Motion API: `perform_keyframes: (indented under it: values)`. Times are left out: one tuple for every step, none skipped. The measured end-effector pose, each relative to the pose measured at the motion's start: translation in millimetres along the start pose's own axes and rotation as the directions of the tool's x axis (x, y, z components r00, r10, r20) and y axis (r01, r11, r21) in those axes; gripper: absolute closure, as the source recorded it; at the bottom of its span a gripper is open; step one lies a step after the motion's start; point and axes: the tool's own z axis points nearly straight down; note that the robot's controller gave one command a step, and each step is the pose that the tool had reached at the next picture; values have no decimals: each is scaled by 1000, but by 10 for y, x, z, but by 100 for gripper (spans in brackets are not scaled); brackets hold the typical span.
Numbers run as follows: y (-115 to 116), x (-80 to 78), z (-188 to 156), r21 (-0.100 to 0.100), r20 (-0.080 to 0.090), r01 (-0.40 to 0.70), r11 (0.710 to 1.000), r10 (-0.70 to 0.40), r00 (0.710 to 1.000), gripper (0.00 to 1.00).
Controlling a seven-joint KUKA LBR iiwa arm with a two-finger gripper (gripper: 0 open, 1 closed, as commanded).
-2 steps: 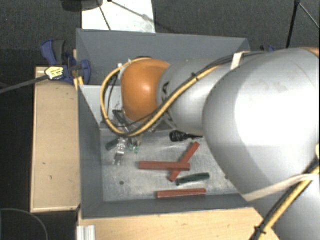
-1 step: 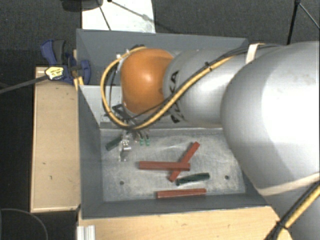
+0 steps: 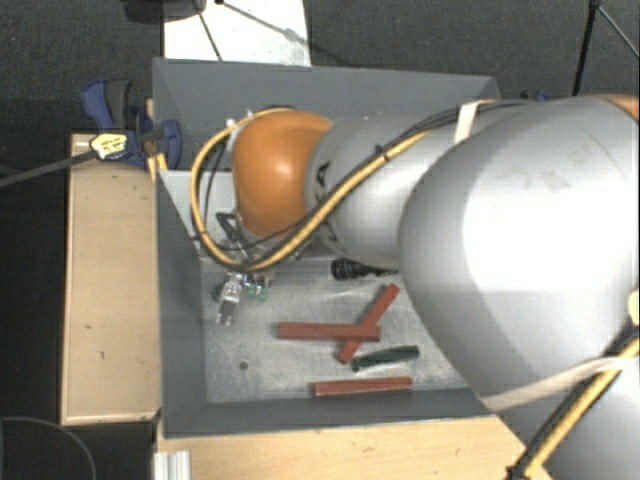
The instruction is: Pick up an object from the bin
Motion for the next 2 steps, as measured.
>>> perform_keyframes:
  values:
    - [-91, -132, 126, -4, 9, 398, 917, -398, 917, 100]
    - [-104, -142, 157, -5, 8, 409, 912, -409, 912, 100]
